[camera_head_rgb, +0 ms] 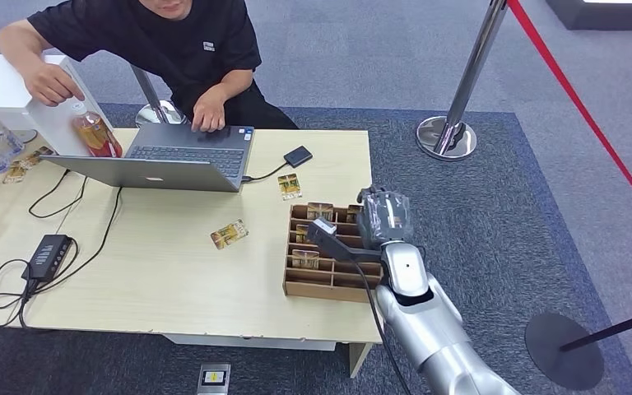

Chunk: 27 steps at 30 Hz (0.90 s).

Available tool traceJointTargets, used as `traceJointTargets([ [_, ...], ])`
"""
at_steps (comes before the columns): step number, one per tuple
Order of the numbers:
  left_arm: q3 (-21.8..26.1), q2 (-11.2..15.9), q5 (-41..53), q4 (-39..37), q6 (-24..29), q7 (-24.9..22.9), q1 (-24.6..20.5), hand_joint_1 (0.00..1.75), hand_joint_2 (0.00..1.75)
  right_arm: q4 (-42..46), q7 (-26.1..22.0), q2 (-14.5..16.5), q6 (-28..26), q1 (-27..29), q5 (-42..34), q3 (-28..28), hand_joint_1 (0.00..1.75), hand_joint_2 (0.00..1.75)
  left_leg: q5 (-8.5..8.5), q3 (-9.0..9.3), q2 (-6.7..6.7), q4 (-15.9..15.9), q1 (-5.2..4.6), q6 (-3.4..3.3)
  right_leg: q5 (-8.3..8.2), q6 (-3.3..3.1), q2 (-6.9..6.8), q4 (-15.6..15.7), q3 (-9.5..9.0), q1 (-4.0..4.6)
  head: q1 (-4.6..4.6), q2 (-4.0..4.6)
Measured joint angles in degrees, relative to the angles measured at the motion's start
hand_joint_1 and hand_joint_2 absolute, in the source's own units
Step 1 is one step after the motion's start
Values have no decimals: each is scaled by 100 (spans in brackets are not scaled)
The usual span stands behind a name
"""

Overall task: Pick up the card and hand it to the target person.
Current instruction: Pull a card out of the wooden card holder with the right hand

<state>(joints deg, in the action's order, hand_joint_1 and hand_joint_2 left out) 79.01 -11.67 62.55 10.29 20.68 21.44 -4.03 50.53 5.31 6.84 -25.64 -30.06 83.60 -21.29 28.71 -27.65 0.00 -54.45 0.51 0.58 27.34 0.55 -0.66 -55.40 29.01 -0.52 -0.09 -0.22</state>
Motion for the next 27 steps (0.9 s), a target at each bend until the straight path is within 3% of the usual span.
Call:
traceJointTargets([
  [16,0,0,-1,0,0,0,0,0,0,1,2,-3,0,0,-1,0,112,175,0,0,0,0,0,0,0,0,0,0,0,0,0,0],
  [27,0,-3,61,0,44,-32,0,0,0,80,-48,-23,-63,36,9,0,135,175,-1,0,0,0,0,0,-2,1,0,0,1,0,-1,1],
])
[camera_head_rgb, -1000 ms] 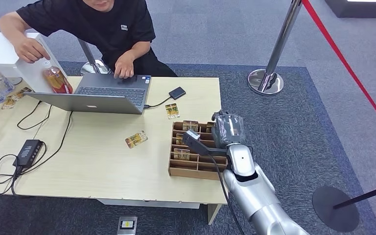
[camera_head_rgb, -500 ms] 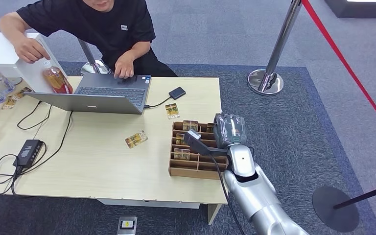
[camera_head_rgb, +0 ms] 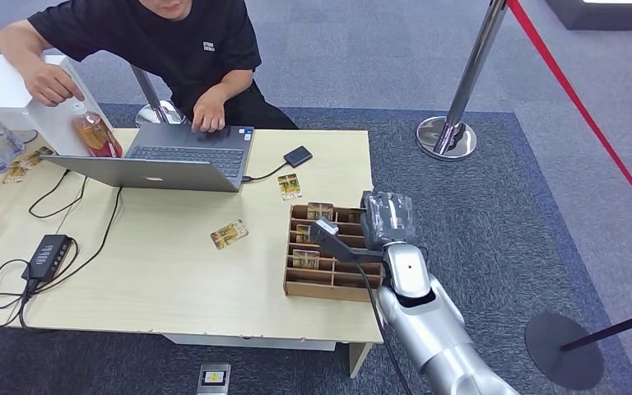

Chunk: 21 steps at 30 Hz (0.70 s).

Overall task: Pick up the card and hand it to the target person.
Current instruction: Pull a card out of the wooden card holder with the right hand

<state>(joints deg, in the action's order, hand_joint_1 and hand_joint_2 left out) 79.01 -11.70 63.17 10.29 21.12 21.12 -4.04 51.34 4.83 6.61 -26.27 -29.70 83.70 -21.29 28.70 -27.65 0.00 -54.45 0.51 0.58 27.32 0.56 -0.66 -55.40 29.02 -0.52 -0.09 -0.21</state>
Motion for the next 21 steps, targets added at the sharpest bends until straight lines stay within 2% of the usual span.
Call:
traceJointTargets([
  [8,-3,-3,27,0,6,0,-2,0,0,183,-34,-19,-7,117,-15,2,137,175,-1,0,1,0,0,0,-1,0,0,0,1,0,0,-1],
  [21,-22,-3,43,0,-51,2,-1,0,0,461,-261,-73,-13,296,-314,48,152,175,-3,-2,1,0,0,0,-3,-3,0,0,3,0,1,-1],
])
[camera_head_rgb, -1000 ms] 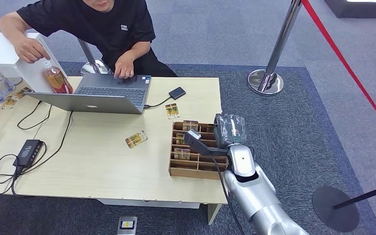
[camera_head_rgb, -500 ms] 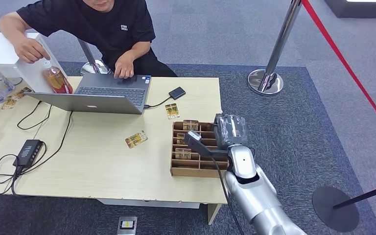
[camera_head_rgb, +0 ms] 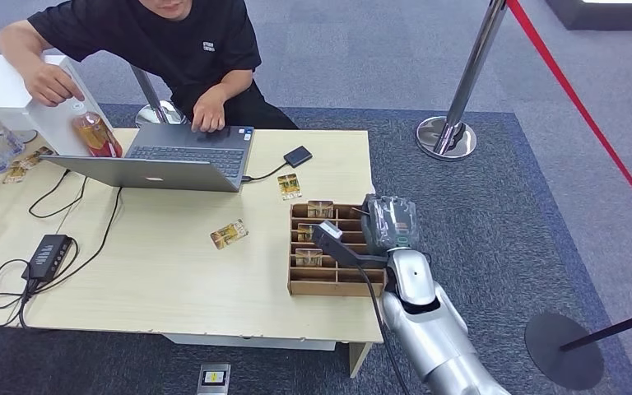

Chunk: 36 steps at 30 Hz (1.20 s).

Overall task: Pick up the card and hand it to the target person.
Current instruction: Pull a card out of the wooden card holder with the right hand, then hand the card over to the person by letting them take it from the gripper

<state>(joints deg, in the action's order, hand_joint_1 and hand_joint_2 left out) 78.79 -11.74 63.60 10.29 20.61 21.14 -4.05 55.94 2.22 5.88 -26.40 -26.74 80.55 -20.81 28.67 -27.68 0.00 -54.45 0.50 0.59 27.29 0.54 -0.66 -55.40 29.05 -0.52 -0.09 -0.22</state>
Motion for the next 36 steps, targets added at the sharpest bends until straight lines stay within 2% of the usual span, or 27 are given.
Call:
traceJointTargets([
  [9,0,0,-60,0,64,-76,3,0,0,351,-275,4,24,102,-196,-7,148,175,0,-5,0,0,0,0,0,0,0,0,3,0,-1,0],
  [25,6,-3,-89,-2,162,-100,10,0,0,1195,-409,-14,58,247,-454,-217,144,175,0,-6,0,0,0,0,0,0,0,0,4,0,0,0],
  [36,11,-2,-69,-2,169,-129,5,0,0,1242,-838,63,436,93,-1335,-478,144,175,0,-9,0,1,0,1,0,0,0,-1,4,1,-1,0],
])
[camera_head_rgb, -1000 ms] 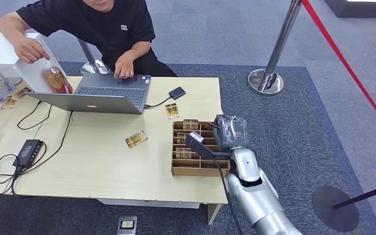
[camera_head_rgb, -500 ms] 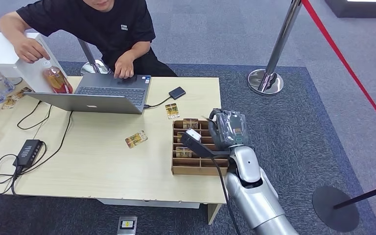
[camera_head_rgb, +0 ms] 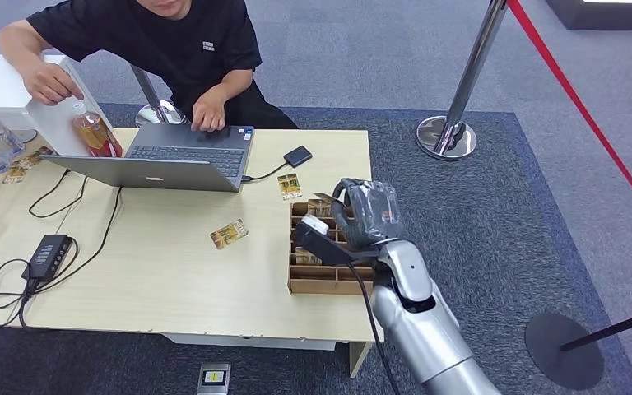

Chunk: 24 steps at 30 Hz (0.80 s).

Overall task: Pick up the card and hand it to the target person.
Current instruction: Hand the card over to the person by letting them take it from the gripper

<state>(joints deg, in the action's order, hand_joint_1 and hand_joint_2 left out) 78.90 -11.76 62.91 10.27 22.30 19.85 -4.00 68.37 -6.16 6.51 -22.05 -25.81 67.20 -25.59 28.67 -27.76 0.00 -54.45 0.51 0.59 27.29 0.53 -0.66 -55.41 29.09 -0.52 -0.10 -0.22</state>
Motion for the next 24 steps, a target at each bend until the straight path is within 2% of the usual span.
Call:
traceJointTargets([
  [7,62,0,-133,0,86,-109,-2,0,0,-416,-189,292,193,-438,-250,-249,145,175,-1,-1,0,0,3,2,0,0,0,-1,1,3,2,1],
  [15,201,8,-313,2,108,-26,-6,0,0,-764,-269,556,340,-801,-431,-379,144,175,-1,-2,0,0,3,2,0,0,0,-1,3,3,1,1],
  [24,238,17,-299,2,113,-38,-21,0,0,-1146,-277,778,372,-1022,-507,-483,143,175,-1,-2,-1,0,3,2,0,-1,0,-1,3,3,1,1],
])
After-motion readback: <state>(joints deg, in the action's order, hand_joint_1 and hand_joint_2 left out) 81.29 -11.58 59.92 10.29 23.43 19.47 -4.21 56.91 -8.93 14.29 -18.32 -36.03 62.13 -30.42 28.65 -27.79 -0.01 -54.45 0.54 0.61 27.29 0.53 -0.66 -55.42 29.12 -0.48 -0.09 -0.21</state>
